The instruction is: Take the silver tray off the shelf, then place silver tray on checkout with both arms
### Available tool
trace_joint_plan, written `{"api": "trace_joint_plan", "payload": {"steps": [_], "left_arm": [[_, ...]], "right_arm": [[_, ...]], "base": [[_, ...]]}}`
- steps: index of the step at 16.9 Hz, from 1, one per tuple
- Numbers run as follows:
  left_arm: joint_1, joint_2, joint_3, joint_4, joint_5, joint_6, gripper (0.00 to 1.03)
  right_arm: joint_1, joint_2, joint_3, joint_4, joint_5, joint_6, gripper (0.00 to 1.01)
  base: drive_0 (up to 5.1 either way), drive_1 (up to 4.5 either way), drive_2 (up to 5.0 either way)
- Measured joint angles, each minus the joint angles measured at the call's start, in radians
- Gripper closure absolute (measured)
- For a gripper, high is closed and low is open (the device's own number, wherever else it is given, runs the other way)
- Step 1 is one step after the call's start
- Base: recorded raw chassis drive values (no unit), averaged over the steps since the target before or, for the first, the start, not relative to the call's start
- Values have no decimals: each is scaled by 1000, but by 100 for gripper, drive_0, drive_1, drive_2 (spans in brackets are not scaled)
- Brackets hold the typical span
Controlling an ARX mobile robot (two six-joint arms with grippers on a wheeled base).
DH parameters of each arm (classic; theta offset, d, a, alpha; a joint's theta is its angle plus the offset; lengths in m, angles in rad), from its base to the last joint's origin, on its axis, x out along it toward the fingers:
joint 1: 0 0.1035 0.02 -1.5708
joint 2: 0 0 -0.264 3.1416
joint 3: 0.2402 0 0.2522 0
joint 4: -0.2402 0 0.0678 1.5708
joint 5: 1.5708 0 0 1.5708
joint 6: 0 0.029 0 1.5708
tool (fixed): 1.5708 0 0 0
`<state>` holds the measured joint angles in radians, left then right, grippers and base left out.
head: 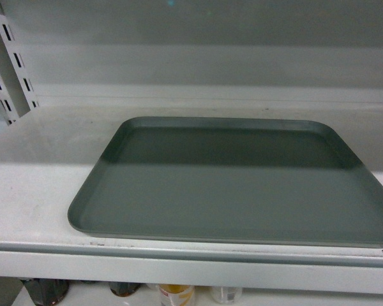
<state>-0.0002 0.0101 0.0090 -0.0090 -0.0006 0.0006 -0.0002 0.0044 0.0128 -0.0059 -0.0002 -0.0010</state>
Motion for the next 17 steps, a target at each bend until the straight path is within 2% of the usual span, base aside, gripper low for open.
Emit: {"api": "trace_joint_plan", "payload": {"steps": [17], "left_arm": [[0, 0, 0, 6, 0, 0, 5]], "right_arm": [[0, 0, 0, 2, 0, 0, 3]], "base": [[0, 0, 0]]}}
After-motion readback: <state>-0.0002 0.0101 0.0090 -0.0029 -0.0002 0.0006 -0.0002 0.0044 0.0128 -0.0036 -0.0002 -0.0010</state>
